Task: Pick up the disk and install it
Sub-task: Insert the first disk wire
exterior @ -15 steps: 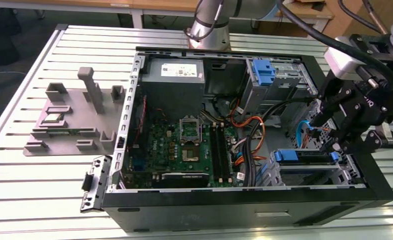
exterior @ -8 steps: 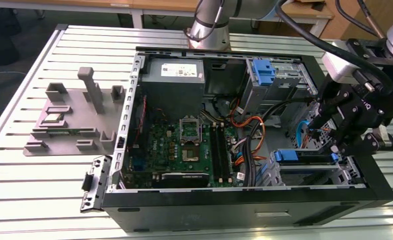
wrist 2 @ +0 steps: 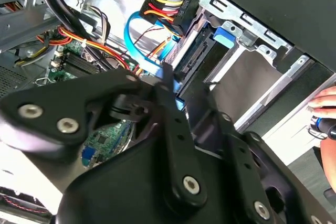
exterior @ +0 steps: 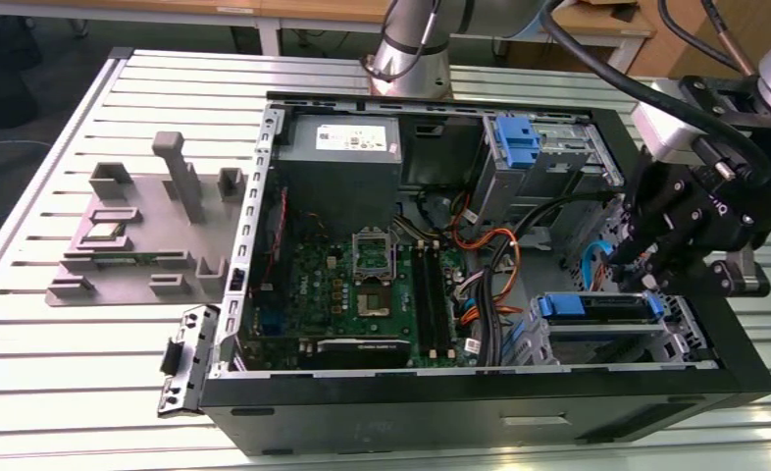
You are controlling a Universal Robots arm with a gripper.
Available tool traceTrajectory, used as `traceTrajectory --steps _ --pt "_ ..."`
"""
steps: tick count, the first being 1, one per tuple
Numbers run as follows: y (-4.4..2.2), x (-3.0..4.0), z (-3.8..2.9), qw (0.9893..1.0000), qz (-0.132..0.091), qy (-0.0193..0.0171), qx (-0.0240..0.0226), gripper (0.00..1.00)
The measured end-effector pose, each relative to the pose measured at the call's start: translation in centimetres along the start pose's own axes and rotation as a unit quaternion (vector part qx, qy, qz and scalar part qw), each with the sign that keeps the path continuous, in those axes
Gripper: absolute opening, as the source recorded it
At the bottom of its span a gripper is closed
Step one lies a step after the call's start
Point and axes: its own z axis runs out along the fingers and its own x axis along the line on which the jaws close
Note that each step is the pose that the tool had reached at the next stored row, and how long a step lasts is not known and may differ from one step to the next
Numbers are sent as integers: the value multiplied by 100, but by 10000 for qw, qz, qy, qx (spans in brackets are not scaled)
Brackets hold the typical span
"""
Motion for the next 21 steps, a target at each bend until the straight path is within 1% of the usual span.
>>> traceTrajectory --steps 1,3,4,5,6,10,11,14,16,18,21 --pt "0 0 0 10000 0 0 0 35" --pt "0 0 0 10000 0 0 0 24" --pt "0 0 0 10000 0 0 0 24" --pt "0 0 0 10000 0 0 0 18" --pt "0 0 0 10000 0 0 0 16" --pt "0 1 1 10000 0 -1 0 16" --pt "2 8 3 10000 0 -6 8 16" --pt "27 17 18 10000 -8 -22 76 16" --pt "52 23 33 9999 -11 -25 99 16" --pt "53 23 33 9999 -13 -24 100 16" --pt "51 31 63 9999 -25 -39 105 16"
